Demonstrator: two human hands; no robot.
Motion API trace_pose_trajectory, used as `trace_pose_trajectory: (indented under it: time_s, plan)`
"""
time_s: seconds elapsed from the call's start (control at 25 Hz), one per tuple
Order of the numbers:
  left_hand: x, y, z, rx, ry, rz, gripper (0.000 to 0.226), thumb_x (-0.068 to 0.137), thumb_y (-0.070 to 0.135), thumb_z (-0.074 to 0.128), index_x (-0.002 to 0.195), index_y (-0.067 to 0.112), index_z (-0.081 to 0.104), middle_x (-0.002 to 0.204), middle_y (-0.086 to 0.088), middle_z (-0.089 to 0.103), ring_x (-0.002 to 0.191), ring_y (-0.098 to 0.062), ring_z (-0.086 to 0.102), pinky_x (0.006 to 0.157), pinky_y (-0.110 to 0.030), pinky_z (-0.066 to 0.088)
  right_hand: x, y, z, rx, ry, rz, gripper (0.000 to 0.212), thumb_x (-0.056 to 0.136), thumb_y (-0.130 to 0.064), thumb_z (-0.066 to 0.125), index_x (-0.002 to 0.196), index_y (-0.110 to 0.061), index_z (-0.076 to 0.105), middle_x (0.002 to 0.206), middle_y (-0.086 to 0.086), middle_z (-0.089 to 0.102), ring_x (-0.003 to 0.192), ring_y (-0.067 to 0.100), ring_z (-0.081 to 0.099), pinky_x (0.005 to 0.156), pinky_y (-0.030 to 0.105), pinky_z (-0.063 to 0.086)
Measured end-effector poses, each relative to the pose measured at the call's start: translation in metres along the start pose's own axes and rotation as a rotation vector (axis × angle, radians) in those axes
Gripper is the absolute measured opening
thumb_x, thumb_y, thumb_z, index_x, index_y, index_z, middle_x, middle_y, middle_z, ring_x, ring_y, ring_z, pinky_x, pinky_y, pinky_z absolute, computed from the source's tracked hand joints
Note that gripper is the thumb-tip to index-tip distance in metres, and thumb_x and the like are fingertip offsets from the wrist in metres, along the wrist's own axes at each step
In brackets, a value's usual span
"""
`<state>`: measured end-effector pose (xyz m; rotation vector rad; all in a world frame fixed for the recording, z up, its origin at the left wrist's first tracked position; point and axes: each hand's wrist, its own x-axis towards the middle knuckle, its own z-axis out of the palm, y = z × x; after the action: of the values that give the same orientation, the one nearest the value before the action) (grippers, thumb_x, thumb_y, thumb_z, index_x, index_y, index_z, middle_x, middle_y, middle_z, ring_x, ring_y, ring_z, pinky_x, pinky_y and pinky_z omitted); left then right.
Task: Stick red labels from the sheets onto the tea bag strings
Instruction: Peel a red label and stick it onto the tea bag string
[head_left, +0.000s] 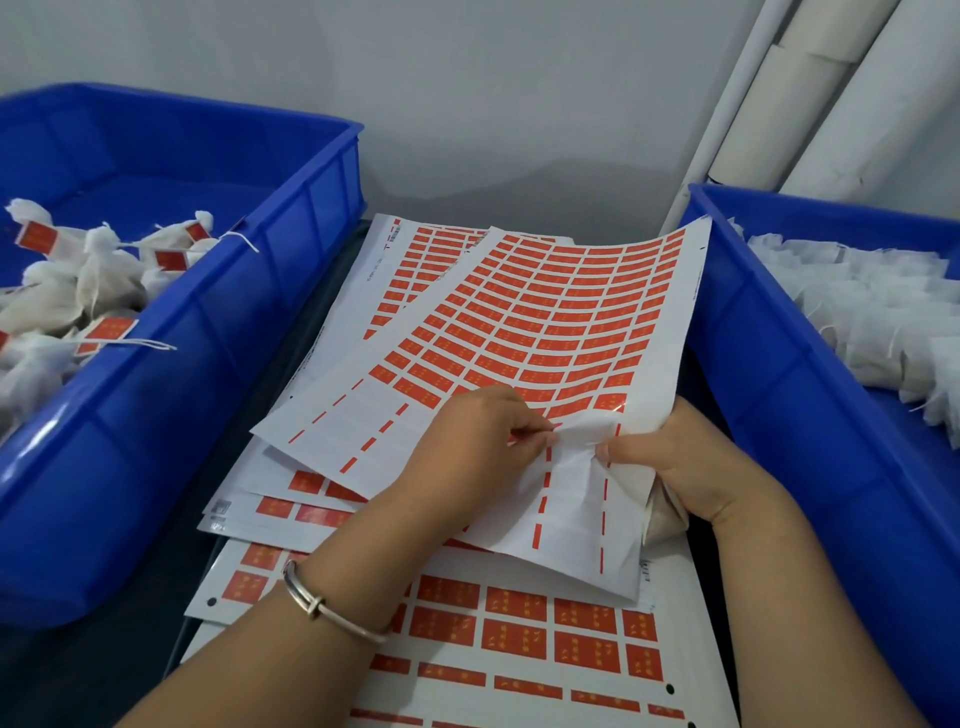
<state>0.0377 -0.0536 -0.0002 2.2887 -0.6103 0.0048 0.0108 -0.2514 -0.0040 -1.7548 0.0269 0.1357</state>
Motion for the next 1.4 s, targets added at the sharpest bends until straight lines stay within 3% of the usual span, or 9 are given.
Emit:
trace_pose_trajectory:
  time_s: [0.24, 0.32, 0.48, 0.64, 0.88, 1.04, 1.2, 1.4]
  plan:
    - [0.000, -0.001, -0.001, -0.007, -0.025, 0.008, 0.025, 0.093, 0.024, 0.055, 0.113, 0.019, 0.068, 0.108, 0.007, 0.064, 0.085, -0.003, 0.050, 0.080, -0.012, 0.040, -0.001, -0.003, 0.002, 0.010, -0.021, -0.011, 0.045, 0.069, -0.011, 0.078, 0.102, -0.037, 0.061, 0.097, -0.017, 0.071, 0.090, 0.002, 0.067, 0.060, 0.014, 0.053]
    - [0.002, -0.001, -0.001, -0.064, -0.038, -0.072, 0.024, 0.093, 0.027, 0.054, 0.111, 0.020, 0.068, 0.097, 0.011, 0.062, 0.076, -0.003, 0.051, 0.070, -0.007, 0.037, -0.002, -0.004, 0.002, 0.021, -0.026, -0.009, 0.051, 0.060, -0.021, 0.078, 0.105, -0.037, 0.059, 0.098, -0.017, 0.071, 0.091, 0.002, 0.066, 0.060, 0.014, 0.053]
    - [0.005, 0.000, -0.001, -0.136, -0.057, -0.196, 0.019, 0.092, 0.031, 0.054, 0.104, 0.023, 0.067, 0.077, 0.022, 0.051, 0.070, -0.004, 0.052, 0.057, -0.010, 0.034, -0.002, -0.003, 0.002, 0.009, -0.021, 0.011, 0.050, 0.069, -0.014, 0.078, 0.109, -0.035, 0.057, 0.099, -0.017, 0.070, 0.093, 0.003, 0.066, 0.062, 0.017, 0.054]
    - [0.002, 0.001, -0.003, -0.154, -0.056, -0.168, 0.012, 0.088, 0.032, 0.060, 0.097, 0.027, 0.068, 0.080, 0.020, 0.055, 0.074, -0.004, 0.054, 0.059, -0.009, 0.038, -0.004, -0.005, 0.003, 0.014, -0.023, 0.003, 0.055, 0.059, -0.024, 0.078, 0.110, -0.035, 0.057, 0.099, -0.018, 0.070, 0.092, 0.001, 0.066, 0.061, 0.015, 0.053]
    - [0.003, 0.002, -0.005, -0.152, -0.078, -0.157, 0.020, 0.091, 0.028, 0.056, 0.106, 0.022, 0.069, 0.086, 0.015, 0.056, 0.077, -0.005, 0.053, 0.062, -0.009, 0.039, -0.003, -0.003, 0.001, -0.021, -0.012, 0.009, 0.047, 0.075, -0.007, 0.074, 0.107, -0.036, 0.058, 0.100, -0.017, 0.070, 0.094, 0.004, 0.066, 0.065, 0.018, 0.055]
    - [0.004, 0.003, -0.003, -0.122, -0.084, -0.170, 0.004, 0.093, 0.030, 0.053, 0.091, 0.029, 0.056, 0.080, 0.018, 0.050, 0.073, -0.006, 0.053, 0.061, -0.010, 0.038, -0.002, -0.002, 0.000, -0.016, -0.019, 0.021, 0.048, 0.074, -0.009, 0.076, 0.109, -0.037, 0.057, 0.102, -0.014, 0.070, 0.095, 0.007, 0.067, 0.071, 0.023, 0.055]
    - [0.009, -0.002, 0.000, -0.164, -0.014, -0.296, 0.007, 0.097, 0.026, 0.046, 0.091, 0.027, 0.051, 0.081, 0.015, 0.050, 0.072, -0.008, 0.054, 0.060, -0.009, 0.040, -0.003, -0.003, 0.000, 0.005, -0.040, 0.035, 0.052, 0.068, -0.014, 0.078, 0.111, -0.034, 0.058, 0.105, -0.009, 0.070, 0.097, 0.011, 0.067, 0.075, 0.030, 0.056]
    - [0.013, -0.006, 0.002, -0.325, 0.055, -0.494, 0.010, 0.099, 0.027, 0.042, 0.096, 0.026, 0.052, 0.098, 0.004, 0.059, 0.076, -0.012, 0.058, 0.058, -0.014, 0.042, -0.006, -0.010, -0.004, -0.056, -0.006, 0.137, 0.036, 0.081, -0.005, 0.069, 0.108, -0.029, 0.061, 0.099, -0.009, 0.073, 0.091, 0.014, 0.070, 0.073, 0.033, 0.058]
